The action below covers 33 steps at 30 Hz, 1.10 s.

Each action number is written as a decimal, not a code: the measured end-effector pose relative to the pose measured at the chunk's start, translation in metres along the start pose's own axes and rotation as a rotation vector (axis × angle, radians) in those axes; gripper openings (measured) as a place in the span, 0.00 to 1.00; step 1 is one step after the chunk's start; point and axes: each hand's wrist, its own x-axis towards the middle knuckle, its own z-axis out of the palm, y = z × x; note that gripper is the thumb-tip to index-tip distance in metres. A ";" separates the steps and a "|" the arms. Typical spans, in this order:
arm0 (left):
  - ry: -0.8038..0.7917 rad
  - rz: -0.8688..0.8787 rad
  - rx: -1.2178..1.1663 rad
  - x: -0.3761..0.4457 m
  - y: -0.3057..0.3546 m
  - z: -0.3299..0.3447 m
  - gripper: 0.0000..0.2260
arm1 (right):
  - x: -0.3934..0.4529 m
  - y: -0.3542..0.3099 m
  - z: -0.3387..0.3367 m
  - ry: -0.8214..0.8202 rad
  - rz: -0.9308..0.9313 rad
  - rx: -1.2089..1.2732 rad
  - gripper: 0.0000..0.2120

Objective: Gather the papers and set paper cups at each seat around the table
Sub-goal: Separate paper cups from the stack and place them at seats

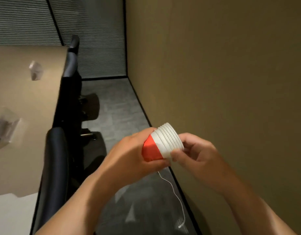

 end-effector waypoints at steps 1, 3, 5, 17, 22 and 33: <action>0.037 -0.039 0.000 0.011 -0.010 -0.008 0.31 | 0.026 0.003 0.002 -0.041 -0.022 0.003 0.08; 0.103 -0.100 0.002 0.032 -0.030 -0.022 0.32 | 0.075 0.007 0.009 -0.118 -0.047 0.016 0.08; 0.191 -0.168 0.029 0.054 -0.055 -0.040 0.33 | 0.131 0.013 0.021 -0.211 -0.094 0.024 0.09; 0.748 -0.585 0.053 0.138 -0.186 -0.128 0.29 | 0.416 0.011 0.120 -0.703 -0.482 -0.044 0.05; 0.911 -0.791 -0.055 0.115 -0.227 -0.153 0.34 | 0.483 -0.015 0.176 -0.840 -0.636 -0.091 0.06; 1.222 -1.193 -0.027 0.055 -0.374 -0.182 0.34 | 0.571 -0.044 0.358 -1.067 -0.785 -0.104 0.04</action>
